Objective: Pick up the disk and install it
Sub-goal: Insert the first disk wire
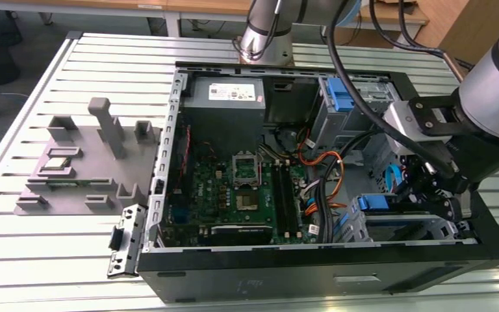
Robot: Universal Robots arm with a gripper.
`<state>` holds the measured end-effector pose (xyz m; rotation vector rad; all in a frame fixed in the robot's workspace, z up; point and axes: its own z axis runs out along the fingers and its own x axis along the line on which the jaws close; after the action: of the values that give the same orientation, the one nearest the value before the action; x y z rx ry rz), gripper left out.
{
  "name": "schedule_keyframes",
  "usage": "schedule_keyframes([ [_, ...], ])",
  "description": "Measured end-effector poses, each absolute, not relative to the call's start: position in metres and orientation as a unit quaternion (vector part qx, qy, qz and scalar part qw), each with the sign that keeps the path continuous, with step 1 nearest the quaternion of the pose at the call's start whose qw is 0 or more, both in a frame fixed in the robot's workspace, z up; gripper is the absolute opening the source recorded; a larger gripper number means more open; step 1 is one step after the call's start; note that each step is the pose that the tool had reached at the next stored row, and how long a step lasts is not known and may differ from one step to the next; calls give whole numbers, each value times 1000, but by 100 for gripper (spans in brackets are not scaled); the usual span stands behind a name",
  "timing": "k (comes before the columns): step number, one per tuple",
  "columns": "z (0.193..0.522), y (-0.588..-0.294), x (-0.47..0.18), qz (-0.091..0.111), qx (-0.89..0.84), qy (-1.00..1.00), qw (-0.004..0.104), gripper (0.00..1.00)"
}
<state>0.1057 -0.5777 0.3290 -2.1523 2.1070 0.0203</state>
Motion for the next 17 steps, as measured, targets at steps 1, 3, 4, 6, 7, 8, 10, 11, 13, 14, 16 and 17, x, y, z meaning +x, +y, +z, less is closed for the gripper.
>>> schedule_keyframes([
  [1,329,-578,106,7,-713,698,65,17],
  [3,329,-578,106,7,-713,698,65,17],
  [4,329,-578,106,7,-713,698,65,24],
  [6,329,-578,106,7,-713,698,65,24],
  [7,331,-578,106,7,-713,698,65,24],
  [8,333,-578,106,7,-713,698,65,24],
  [10,340,-578,106,7,-713,698,65,24],
  [11,344,-578,106,7,-713,698,65,24],
  [13,352,-578,106,7,-713,698,65,24],
  [14,355,-578,106,7,-713,698,65,24],
  [16,358,-578,106,7,-713,698,65,24],
  [17,358,-578,106,7,-713,698,65,24],
])
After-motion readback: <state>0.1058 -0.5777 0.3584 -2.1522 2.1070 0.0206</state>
